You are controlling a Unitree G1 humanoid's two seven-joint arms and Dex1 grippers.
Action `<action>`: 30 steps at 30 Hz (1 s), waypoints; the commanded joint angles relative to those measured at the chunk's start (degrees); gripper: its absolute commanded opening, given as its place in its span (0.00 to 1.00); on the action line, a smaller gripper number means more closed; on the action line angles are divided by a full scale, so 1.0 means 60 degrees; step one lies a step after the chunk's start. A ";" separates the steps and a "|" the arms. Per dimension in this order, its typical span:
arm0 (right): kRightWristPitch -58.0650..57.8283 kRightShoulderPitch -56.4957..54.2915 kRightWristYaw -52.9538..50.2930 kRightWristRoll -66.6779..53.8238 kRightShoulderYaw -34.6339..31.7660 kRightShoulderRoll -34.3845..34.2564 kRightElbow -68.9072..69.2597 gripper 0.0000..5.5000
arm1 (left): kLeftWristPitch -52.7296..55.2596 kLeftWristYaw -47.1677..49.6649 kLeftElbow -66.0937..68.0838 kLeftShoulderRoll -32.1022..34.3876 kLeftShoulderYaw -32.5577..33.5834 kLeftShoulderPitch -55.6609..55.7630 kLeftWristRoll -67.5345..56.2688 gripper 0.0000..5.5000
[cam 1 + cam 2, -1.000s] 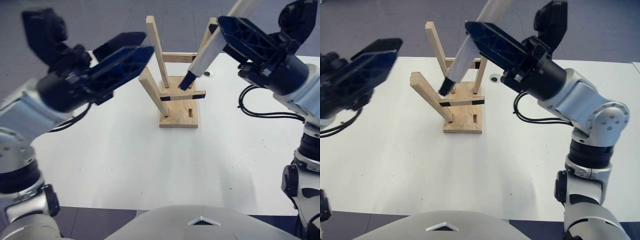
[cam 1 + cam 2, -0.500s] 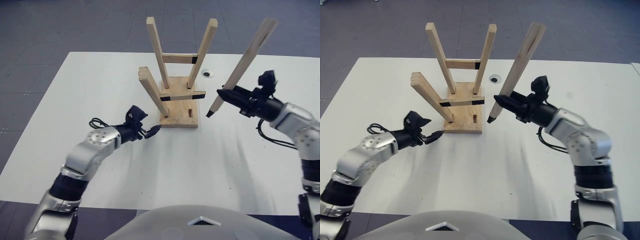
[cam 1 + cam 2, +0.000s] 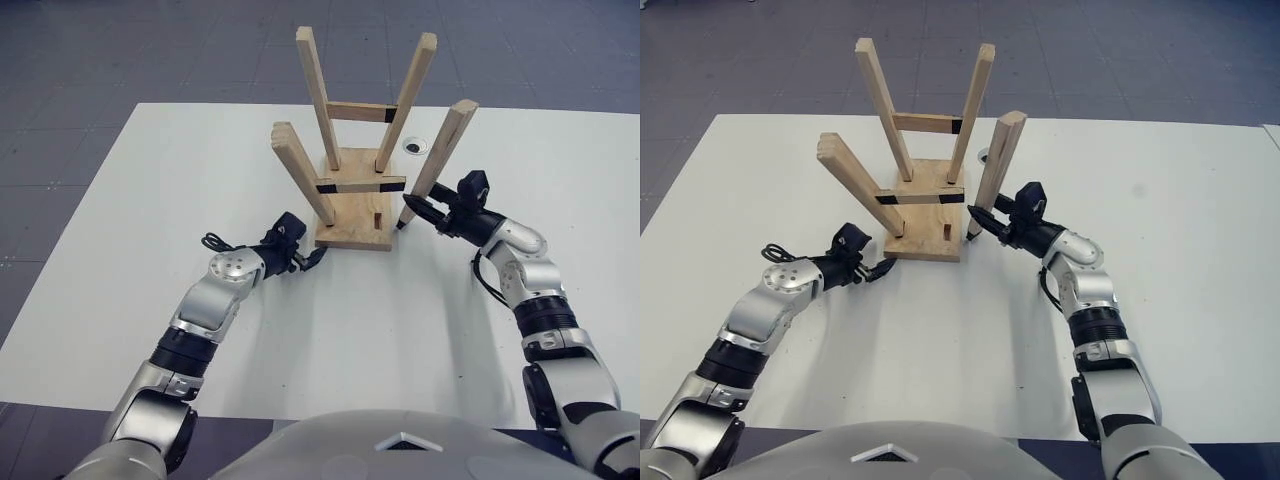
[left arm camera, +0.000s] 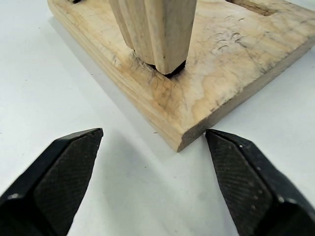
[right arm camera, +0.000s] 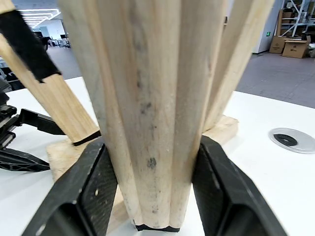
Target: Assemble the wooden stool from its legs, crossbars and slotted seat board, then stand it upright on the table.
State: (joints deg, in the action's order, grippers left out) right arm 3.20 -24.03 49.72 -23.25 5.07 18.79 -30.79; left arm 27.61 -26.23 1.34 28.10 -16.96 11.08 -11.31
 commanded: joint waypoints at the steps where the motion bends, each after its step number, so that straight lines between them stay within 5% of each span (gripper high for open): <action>1: -0.0593 0.0116 0.0030 -0.0147 -0.0158 -0.0413 0.0722 0.37 | -0.0117 -0.0177 0.0217 0.0392 0.0621 -0.0275 0.0283 0.70; 11: -0.2102 0.1411 -0.0186 -0.0528 0.0299 -0.1353 0.3879 0.37 | -0.0724 -0.0174 0.1791 0.0355 0.1721 0.0358 0.0657 0.70; 22: -0.0142 0.1293 0.1194 -0.0091 -0.0056 -0.0668 0.3402 0.37 | -0.0517 -0.0950 0.1429 0.0486 0.1794 0.0404 0.0790 0.70; 30: 0.1324 0.2255 0.0385 0.0163 -0.0673 -0.0986 0.3335 0.37 | -0.0249 -0.2078 0.0970 0.1113 0.1817 0.1265 0.0773 0.70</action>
State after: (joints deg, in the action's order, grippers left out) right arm 9.16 -11.91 53.76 -23.03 1.51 14.05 -12.02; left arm 24.83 -37.43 8.15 33.88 -6.05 18.17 -7.09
